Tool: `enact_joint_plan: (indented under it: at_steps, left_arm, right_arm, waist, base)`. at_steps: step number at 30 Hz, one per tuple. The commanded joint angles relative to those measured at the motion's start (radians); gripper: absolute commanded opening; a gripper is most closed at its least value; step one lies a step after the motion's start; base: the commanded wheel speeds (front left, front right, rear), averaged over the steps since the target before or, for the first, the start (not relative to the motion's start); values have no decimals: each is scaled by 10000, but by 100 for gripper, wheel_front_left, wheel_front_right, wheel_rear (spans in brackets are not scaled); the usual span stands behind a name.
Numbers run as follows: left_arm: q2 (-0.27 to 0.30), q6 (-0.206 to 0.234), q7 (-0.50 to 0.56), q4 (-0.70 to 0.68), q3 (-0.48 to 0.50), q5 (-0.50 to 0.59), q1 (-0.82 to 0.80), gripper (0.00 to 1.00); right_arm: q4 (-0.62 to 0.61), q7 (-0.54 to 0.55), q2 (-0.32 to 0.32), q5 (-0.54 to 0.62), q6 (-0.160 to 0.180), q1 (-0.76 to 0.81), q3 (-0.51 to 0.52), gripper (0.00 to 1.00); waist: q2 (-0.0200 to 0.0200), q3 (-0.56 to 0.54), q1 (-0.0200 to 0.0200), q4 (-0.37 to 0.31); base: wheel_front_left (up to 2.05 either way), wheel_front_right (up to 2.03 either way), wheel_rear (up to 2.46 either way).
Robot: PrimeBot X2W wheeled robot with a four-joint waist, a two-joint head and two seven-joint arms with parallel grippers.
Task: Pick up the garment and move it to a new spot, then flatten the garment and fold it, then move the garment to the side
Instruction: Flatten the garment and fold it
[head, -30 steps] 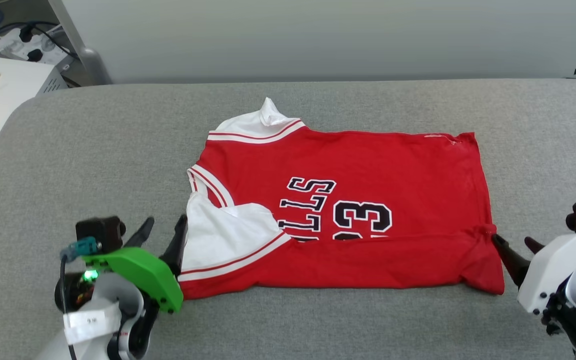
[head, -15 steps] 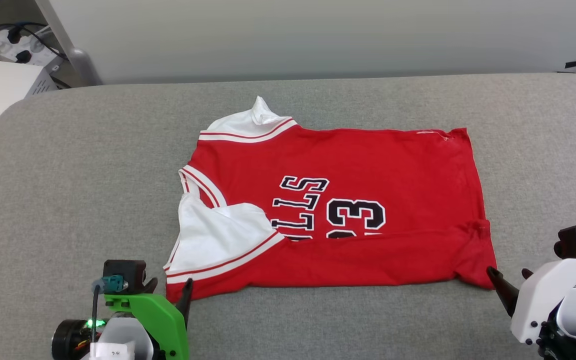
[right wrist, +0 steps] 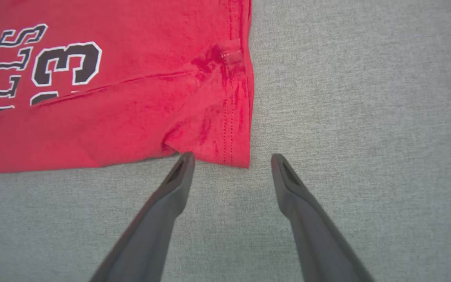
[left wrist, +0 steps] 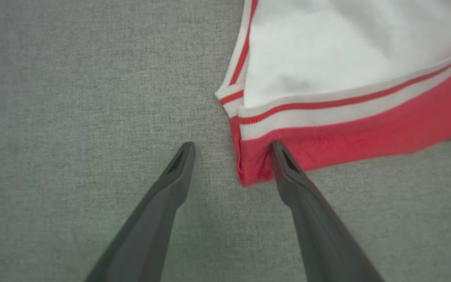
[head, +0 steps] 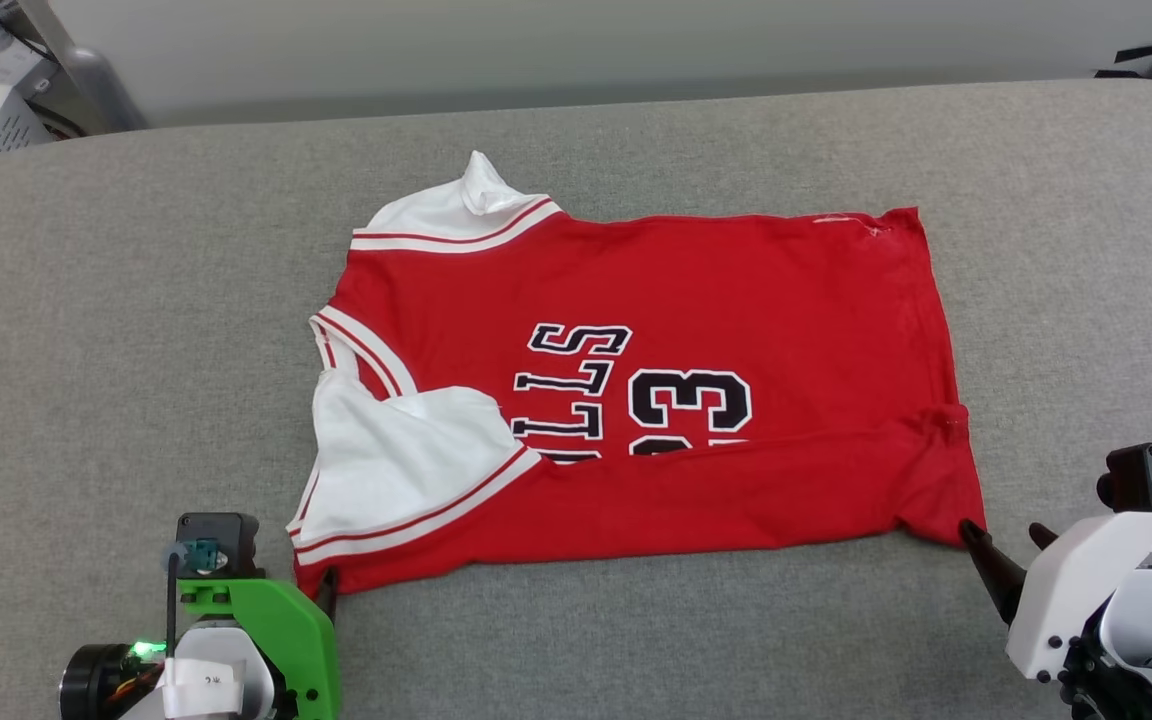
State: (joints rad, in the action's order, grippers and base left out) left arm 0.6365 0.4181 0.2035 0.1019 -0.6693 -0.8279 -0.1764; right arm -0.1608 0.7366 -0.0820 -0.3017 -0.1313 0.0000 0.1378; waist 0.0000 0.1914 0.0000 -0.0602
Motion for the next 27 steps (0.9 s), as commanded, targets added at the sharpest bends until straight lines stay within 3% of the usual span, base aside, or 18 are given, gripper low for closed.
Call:
enact_joint_plan:
  at_steps: [1,7,8,9,10,17,27]
  left_arm:
    - [48,-21,-15,99,66,81,-237,100]
    - [-53,-422,361,495,-146,-97,-436,100]
    - [-80,-520,489,546,-190,-182,-454,96]
    - [-99,-602,587,588,-232,-241,-467,38]
    - [-141,-725,662,650,-280,-317,-471,0]
    - [-383,-1290,493,837,-283,-608,-548,0]
    - [-248,-1113,-18,-297,16,-555,-499,0]
  right_arm:
    - [-61,-76,25,60,6,-111,-8,100]
    - [-50,-157,71,80,6,-195,-20,100]
    - [-40,-165,74,94,6,-208,-9,100]
    - [-37,-170,75,105,6,-216,-1,100]
    - [-35,-172,77,119,6,-225,7,100]
    - [-12,-103,7,248,6,-205,116,100]
    - [204,-48,-28,519,6,-300,418,100]
  waist:
    - [0,242,0,-142]
    - [0,519,0,-202]
    - [0,543,0,-197]
    - [0,557,0,-192]
    - [0,567,0,-187]
    - [0,345,0,1]
    - [0,-33,0,628]
  base:
    - [0,0,0]
    - [0,0,0]
    - [0,0,0]
    - [0,0,0]
    - [0,0,0]
    - [0,0,0]
    - [0,0,0]
